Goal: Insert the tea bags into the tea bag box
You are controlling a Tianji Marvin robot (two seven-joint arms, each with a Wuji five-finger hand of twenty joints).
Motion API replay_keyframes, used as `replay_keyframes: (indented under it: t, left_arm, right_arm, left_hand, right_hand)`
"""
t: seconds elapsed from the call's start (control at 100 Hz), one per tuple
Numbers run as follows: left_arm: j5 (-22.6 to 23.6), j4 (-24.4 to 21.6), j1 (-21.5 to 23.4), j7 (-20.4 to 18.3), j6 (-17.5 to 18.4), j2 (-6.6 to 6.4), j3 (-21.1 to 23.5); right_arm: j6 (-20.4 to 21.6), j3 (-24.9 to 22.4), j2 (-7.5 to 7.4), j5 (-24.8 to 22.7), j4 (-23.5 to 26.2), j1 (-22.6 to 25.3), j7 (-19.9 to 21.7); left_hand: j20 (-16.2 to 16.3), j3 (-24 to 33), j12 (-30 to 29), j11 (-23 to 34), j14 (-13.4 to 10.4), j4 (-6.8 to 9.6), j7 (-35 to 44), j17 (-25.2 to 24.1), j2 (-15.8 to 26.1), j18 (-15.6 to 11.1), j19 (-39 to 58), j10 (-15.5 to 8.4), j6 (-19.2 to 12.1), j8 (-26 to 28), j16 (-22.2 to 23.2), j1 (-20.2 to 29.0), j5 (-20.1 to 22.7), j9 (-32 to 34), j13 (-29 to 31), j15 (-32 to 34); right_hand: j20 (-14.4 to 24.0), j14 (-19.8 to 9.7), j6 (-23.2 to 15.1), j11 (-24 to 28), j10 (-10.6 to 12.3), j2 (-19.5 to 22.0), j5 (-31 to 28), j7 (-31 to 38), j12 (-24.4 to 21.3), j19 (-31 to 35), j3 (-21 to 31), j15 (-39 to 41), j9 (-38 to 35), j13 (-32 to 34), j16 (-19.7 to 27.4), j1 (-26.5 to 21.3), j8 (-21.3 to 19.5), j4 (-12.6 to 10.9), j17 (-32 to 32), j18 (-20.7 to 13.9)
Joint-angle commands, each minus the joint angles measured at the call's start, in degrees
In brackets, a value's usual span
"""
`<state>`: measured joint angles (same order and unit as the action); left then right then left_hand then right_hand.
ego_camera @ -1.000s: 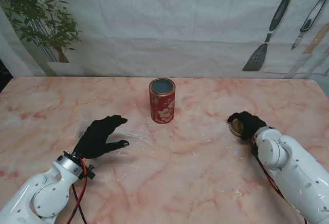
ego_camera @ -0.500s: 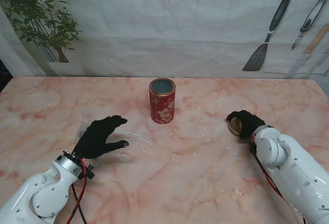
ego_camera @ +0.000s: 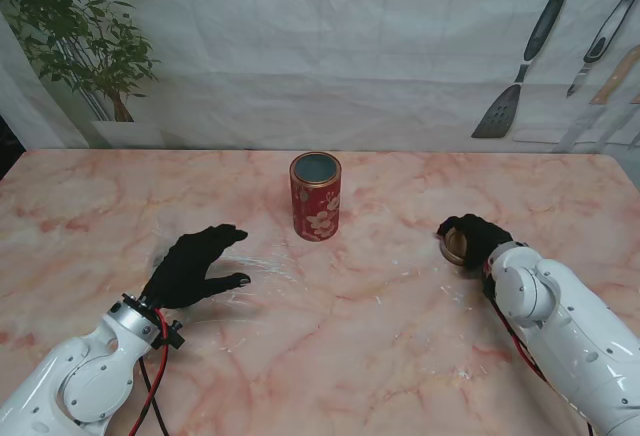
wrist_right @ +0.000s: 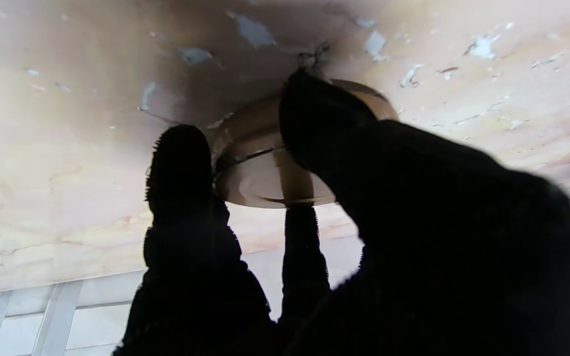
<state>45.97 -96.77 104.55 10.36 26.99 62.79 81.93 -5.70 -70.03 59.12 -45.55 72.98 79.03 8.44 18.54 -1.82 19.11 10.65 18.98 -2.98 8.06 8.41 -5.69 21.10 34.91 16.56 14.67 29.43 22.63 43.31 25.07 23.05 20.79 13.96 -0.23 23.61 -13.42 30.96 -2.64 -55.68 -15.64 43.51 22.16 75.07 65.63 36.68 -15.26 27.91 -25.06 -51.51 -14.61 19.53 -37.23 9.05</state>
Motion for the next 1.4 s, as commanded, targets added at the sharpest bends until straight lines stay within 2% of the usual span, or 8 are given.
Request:
replay_keyframes:
  t: [0.0, 0.1, 0.22, 0.38, 0.51, 0.73, 1.15, 1.39]
  left_arm:
    - [-0.17, -0.14, 0.05, -0.60, 0.18, 0.03, 0.10]
    - [-0.16, -0.12, 0.06, -0.52, 0.18, 0.05, 0.11]
    - [-0.15, -0.06, 0.00, -0.44, 0.19, 0.05, 0.03]
    - [-0.15, -0.02, -0.10, -0.49, 0.24, 0.04, -0.06]
    - [-0.15, -0.01, -0.12, -0.48, 0.32, 0.05, -0.03]
    - [-0.28, 0.03, -0.10, -0.46, 0.57, 0.06, 0.05]
    - [-0.34, 0.01, -0.18, -0.87, 0.95, -0.01, 0.14]
    - [-0.32, -0.04, -0.17, -1.03, 1.02, -0.03, 0.23]
  right_arm:
    - [0.09, 1.14, 0.76, 0.48, -2.49, 1.32, 1.38]
    - [0.29, 1.50, 0.92, 0.48, -3.56, 1.26, 0.00]
    - [-0.09, 1.69, 1.11, 0.70, -4.19, 1.32, -1.16]
    - [-0.77, 1.98, 1.24, 0.17, -4.59, 1.32, -2.41]
    - [-1.83, 2.54, 1.43, -0.79, -5.03, 1.19, -4.27]
    - [-2.76, 3.28, 1.51, -2.02, -5.56, 0.98, -5.82]
    - [-3.15, 2.27, 2.23, -0.79, -4.98, 1.06, -8.49]
    - [-3.22, 2.02, 2.24, -1.38, -3.88, 0.26, -8.37]
  left_hand:
    - [0.38, 0.44, -0.26, 0.19, -1.41, 1.29, -0.04, 0.04, 1.22, -1.33, 1.40, -0.86, -0.67, 0.45, 0.31, 1.51, 1.10, -0.20, 0.55, -0.93]
    - [0.40, 0.45, -0.26, 0.20, -1.40, 1.30, -0.05, 0.06, 1.14, -1.31, 1.44, -0.78, -0.73, 0.45, 0.32, 1.57, 1.04, -0.19, 0.58, -0.90]
    - [0.41, 0.45, -0.25, 0.22, -1.47, 1.30, -0.06, 0.12, 1.15, -1.41, 1.47, -0.99, -0.70, 0.46, 0.33, 1.57, 1.01, -0.21, 0.57, -0.89]
    - [0.42, 0.44, -0.26, 0.20, -1.39, 1.30, -0.10, 0.08, 1.14, -1.39, 1.48, -0.94, -0.71, 0.43, 0.35, 1.53, 0.96, -0.27, 0.62, -0.86]
    - [0.43, 0.44, -0.25, 0.22, -1.47, 1.30, -0.10, 0.08, 1.18, -1.42, 1.49, -1.10, -0.73, 0.43, 0.36, 1.50, 0.95, -0.26, 0.65, -0.84]
    - [0.44, 0.43, -0.24, 0.25, -1.47, 1.29, -0.05, 0.14, 1.17, -1.43, 1.53, -1.19, -0.81, 0.45, 0.38, 1.44, 1.01, -0.25, 0.75, -0.82]
    - [0.45, 0.44, -0.25, 0.25, -1.66, 1.30, -0.04, 0.22, 1.19, -1.52, 1.56, -1.30, -0.95, 0.46, 0.41, 1.36, 1.01, -0.19, 0.95, -0.81]
    - [0.45, 0.46, -0.25, 0.24, -1.70, 1.30, -0.01, 0.29, 1.18, -1.65, 1.57, -1.24, -0.88, 0.47, 0.44, 1.38, 1.09, -0.19, 1.03, -0.79]
  right_hand:
    - [0.22, -24.92, 1.81, 18.16, 2.94, 4.59, -1.73, 2.55, 7.10, 2.38, 11.83, 9.47, -11.04, 20.60, -1.95, -10.39, -1.53, -2.92, 0.53, -2.92]
    - [0.88, -26.60, 2.18, 20.84, 3.03, 4.33, -2.83, 2.33, 9.30, 3.09, 12.14, 12.41, -13.71, 22.08, -2.73, -10.60, -1.63, -2.38, -0.42, -4.33]
    - [3.54, -30.33, 3.31, 24.84, 2.93, 4.75, -3.74, 1.33, 13.13, 4.29, 11.60, 18.63, -17.51, 23.93, -1.65, -10.89, -1.50, -2.19, -1.47, -3.56]
    - [4.96, -32.44, 3.89, 28.30, 5.65, 3.99, -3.95, 0.76, 15.82, 4.71, 11.93, 24.47, -20.68, 24.56, -2.32, -11.03, -1.35, -2.39, -1.98, -2.00]
    - [5.72, -32.63, 3.66, 30.29, 7.46, 2.81, -7.27, 1.88, 16.61, 5.40, 12.85, 26.51, -23.28, 25.19, -4.18, -11.15, -1.80, -2.64, -2.26, -0.50]
    - [6.48, -32.93, 4.44, 30.57, 8.11, 2.35, -14.23, 3.32, 17.78, 6.24, 13.73, 27.33, -24.62, 25.72, -5.87, -11.15, -2.74, -2.86, -2.55, 0.02]
    - [7.13, -32.94, 4.66, 30.07, 8.17, 1.47, -15.44, 2.94, 18.79, 6.85, 14.77, 27.75, -25.36, 26.19, -6.63, -10.93, -2.97, -2.96, -2.95, 0.59]
    - [7.44, -32.59, 4.68, 29.67, 8.05, 1.27, -15.96, 2.63, 19.10, 6.96, 14.96, 27.65, -25.58, 26.40, -6.67, -10.89, -3.05, -3.03, -3.13, 1.23]
